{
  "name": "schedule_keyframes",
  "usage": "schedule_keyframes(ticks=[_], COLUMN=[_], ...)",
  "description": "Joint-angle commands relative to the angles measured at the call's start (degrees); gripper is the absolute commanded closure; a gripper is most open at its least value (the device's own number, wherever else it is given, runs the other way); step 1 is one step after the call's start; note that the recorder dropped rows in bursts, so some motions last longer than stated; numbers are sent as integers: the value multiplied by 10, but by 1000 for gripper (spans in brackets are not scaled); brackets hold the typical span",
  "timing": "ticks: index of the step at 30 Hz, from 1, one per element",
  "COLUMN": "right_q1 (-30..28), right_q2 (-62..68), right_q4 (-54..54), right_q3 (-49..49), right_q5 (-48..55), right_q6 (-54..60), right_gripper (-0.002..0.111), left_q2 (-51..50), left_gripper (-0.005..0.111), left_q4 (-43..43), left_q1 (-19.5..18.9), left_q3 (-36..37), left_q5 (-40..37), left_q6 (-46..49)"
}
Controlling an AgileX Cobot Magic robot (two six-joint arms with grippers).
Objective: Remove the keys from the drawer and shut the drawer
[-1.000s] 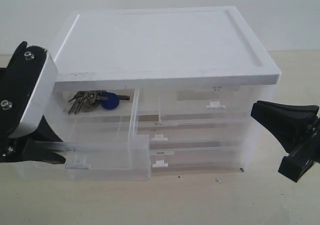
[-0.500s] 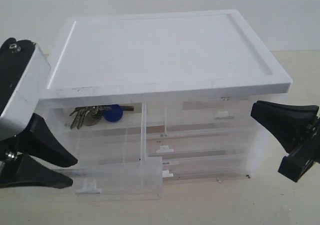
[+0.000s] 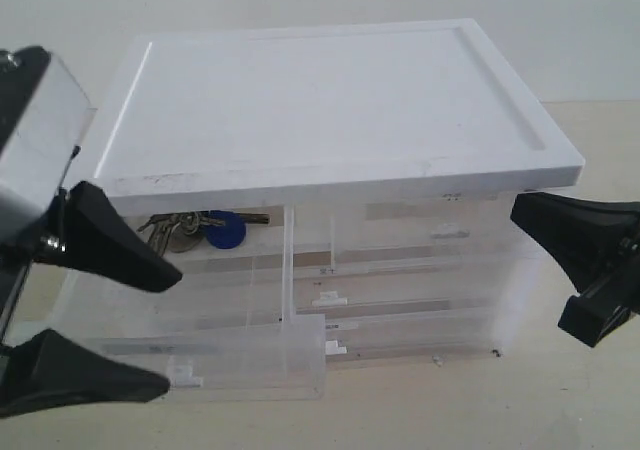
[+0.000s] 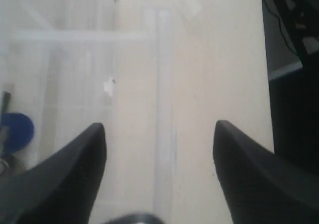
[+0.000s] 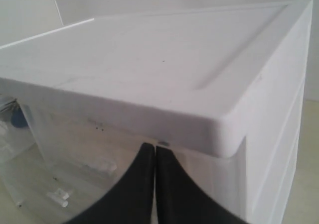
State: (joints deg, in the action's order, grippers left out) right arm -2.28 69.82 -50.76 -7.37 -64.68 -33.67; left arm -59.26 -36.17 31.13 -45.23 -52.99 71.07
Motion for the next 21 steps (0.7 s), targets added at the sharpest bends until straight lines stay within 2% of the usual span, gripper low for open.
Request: schedule_keyframes(ticks=[1, 3, 5, 8, 10, 12, 17, 21], right_q1=[1, 1, 1, 1, 1, 1, 1, 1], right_q2=[0, 0, 0, 0, 0, 0, 0, 0], right_q4=[10, 10, 12, 12, 12, 12, 12, 7], right_q3=[-2, -2, -2, -2, -2, -2, -2, -2], right_q5=[1, 8, 12, 13, 13, 13, 13, 13], right_q6=[7, 7, 7, 7, 7, 7, 6, 6], right_gripper=[108, 108, 108, 108, 108, 108, 108, 108], left_q2=[32, 40, 39, 18, 7, 5, 19, 19], left_gripper=[49, 49, 49, 51, 51, 51, 51, 52], left_q4=[-81, -89, -56, 57, 109, 109, 72, 119], left_q1=[1, 1, 1, 1, 1, 1, 1, 1], left_q3=[-25, -30, -30, -30, -30, -30, -24, 11], left_q5=[80, 114, 115, 64, 19, -7, -36, -20], left_q6=[-25, -71, -94, -159, -169, -150, -21, -23])
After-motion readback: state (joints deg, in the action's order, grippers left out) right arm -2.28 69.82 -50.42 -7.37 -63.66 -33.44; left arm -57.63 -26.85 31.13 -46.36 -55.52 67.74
